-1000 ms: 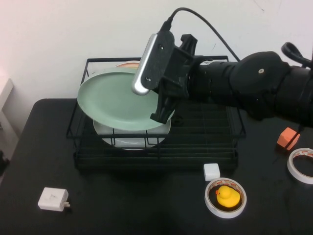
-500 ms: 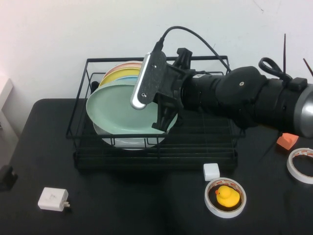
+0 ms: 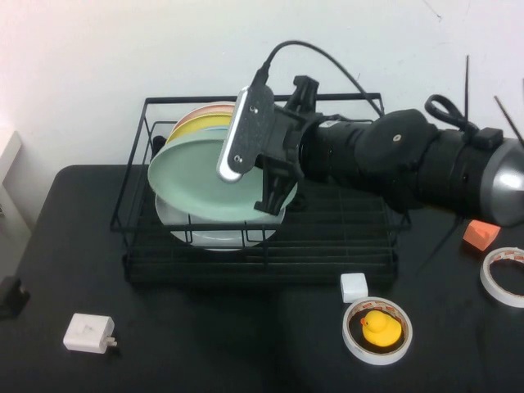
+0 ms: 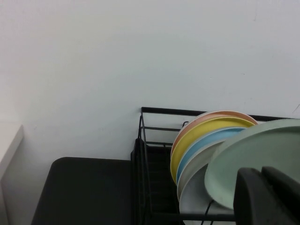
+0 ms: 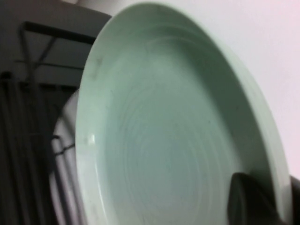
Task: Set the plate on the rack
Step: Place the plate on the rack
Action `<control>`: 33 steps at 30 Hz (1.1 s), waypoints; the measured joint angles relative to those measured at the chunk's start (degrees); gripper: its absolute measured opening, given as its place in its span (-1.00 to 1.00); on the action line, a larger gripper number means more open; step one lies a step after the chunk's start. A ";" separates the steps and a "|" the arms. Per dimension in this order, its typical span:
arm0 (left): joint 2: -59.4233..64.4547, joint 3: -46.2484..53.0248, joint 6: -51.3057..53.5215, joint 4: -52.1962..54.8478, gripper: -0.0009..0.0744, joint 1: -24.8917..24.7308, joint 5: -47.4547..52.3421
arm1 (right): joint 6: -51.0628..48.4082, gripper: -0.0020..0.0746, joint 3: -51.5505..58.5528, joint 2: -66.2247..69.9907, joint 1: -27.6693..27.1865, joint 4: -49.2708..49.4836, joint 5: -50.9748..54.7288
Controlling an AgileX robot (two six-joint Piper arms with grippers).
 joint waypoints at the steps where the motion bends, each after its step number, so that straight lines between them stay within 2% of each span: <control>1: 0.00 0.00 0.00 0.00 -0.98 0.00 0.00 | 0.00 -0.70 -0.10 0.12 0.00 0.00 0.53; 14: 0.00 0.00 0.20 0.00 -0.98 0.00 1.49 | -4.68 -0.69 -0.10 1.33 0.00 0.00 2.83; 16: 0.00 0.00 0.20 0.00 -0.98 0.00 1.47 | -4.90 -0.60 -0.35 1.90 0.00 0.00 3.30; 20: 0.00 0.00 0.20 0.00 -0.98 0.00 1.47 | -5.08 -0.24 -0.44 3.25 0.00 0.00 3.60; 22: 0.00 0.00 0.20 0.00 -0.98 0.00 1.47 | -5.08 -0.13 -0.44 3.51 0.00 0.00 2.41; 29: 0.00 0.00 0.38 0.00 -0.98 0.00 1.37 | -5.17 -0.05 -0.48 2.02 0.00 1.42 -2.05; 33: 0.00 0.00 0.38 0.00 -0.98 0.00 1.37 | -5.20 -0.04 -0.48 -3.05 0.00 6.81 -0.65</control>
